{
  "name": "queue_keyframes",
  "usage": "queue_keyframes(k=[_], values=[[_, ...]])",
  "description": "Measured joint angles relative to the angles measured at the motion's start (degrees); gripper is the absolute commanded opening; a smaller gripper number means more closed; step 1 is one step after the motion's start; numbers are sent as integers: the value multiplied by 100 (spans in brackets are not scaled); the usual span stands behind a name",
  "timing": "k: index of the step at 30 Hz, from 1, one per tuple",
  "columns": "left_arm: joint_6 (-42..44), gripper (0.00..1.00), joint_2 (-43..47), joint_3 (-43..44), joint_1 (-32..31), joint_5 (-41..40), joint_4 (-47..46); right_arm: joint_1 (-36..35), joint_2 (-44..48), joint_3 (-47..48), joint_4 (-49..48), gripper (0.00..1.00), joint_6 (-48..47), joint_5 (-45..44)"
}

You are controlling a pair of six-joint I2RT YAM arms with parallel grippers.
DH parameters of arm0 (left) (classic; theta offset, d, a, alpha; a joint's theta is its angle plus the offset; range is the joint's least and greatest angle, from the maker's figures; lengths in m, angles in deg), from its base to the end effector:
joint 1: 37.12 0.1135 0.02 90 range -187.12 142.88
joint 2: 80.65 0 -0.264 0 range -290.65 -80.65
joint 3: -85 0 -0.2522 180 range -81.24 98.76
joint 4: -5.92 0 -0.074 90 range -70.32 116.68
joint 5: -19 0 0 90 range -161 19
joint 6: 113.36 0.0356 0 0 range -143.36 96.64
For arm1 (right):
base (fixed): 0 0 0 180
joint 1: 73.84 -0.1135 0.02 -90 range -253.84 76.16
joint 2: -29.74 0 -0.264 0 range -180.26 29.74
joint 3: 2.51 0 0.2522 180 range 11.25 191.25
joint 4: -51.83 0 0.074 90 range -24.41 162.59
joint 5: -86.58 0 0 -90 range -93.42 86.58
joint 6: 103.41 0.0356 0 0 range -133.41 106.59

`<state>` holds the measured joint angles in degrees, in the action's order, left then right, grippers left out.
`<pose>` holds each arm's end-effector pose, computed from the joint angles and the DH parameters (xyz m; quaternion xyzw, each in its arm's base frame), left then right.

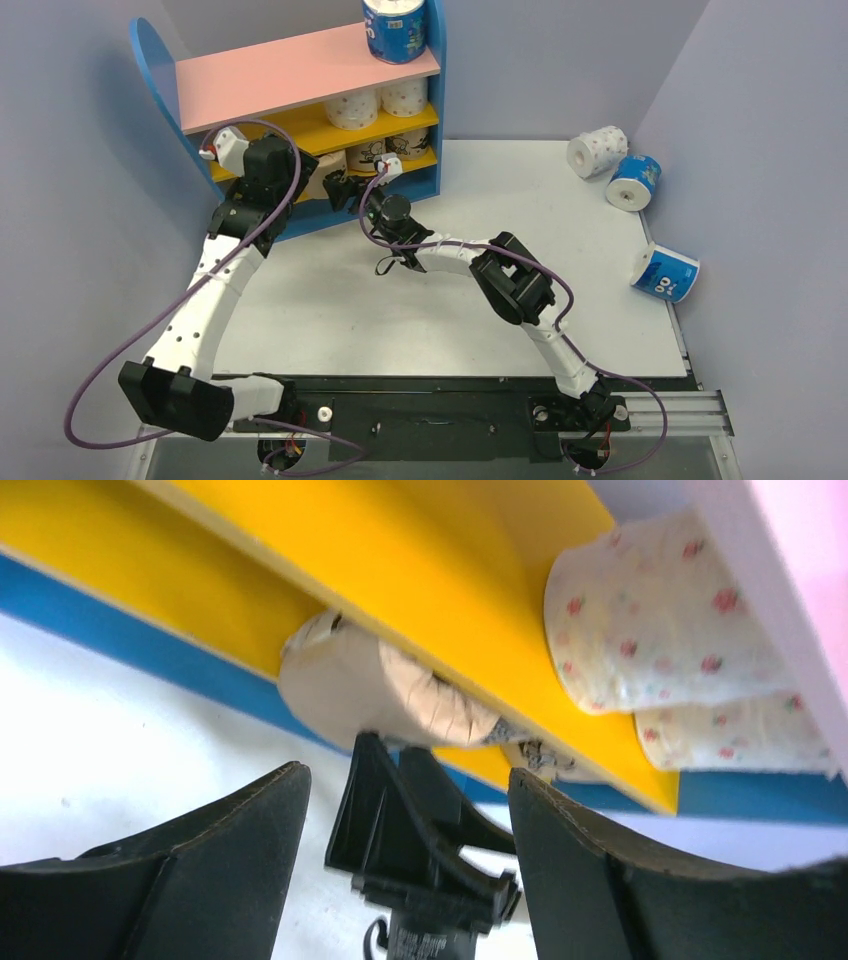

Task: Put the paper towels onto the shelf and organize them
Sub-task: Place the paper towel on the shelf.

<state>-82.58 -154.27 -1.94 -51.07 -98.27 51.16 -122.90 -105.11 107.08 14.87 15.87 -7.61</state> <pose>0.2742 -0.0513 0.4047 -0.4325 0.7116 -0.1474 0.5337 0.3568 0.4073 0.2153 -0.0804 0.6264 0.4716 0.6154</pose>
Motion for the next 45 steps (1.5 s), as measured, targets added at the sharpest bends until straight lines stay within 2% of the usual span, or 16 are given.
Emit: queue_keyframes(k=[6,12,19,25,32,37,39,40,44,45], values=[[42,68,796,-839,-466,-190,-22,0,-2,127,146,59,28,-13],[98,66,1849,-1600,-544,-411,-11,-11,-136,461,238,57,157,-125],[210,66,2824,-2009,-623,-710,136,-17,-380,807,369,56,315,-247],[293,67,3204,-2253,-710,-905,396,-17,-387,807,435,56,363,-282],[382,68,3320,-2275,-752,-1062,509,-61,-245,348,319,56,358,-286],[415,68,3425,-2277,-772,-1130,549,-114,278,-535,125,55,337,-284],[417,68,3473,-2282,-772,-1139,557,-138,520,-855,13,48,339,-289],[417,68,3491,-2284,-772,-1143,562,-157,623,-977,-44,39,341,-291],[420,69,3556,-2321,-772,-1150,566,-170,852,-1150,-221,18,474,-282],[420,69,3567,-2337,-774,-1152,566,-173,863,-1152,-254,15,507,-278]])
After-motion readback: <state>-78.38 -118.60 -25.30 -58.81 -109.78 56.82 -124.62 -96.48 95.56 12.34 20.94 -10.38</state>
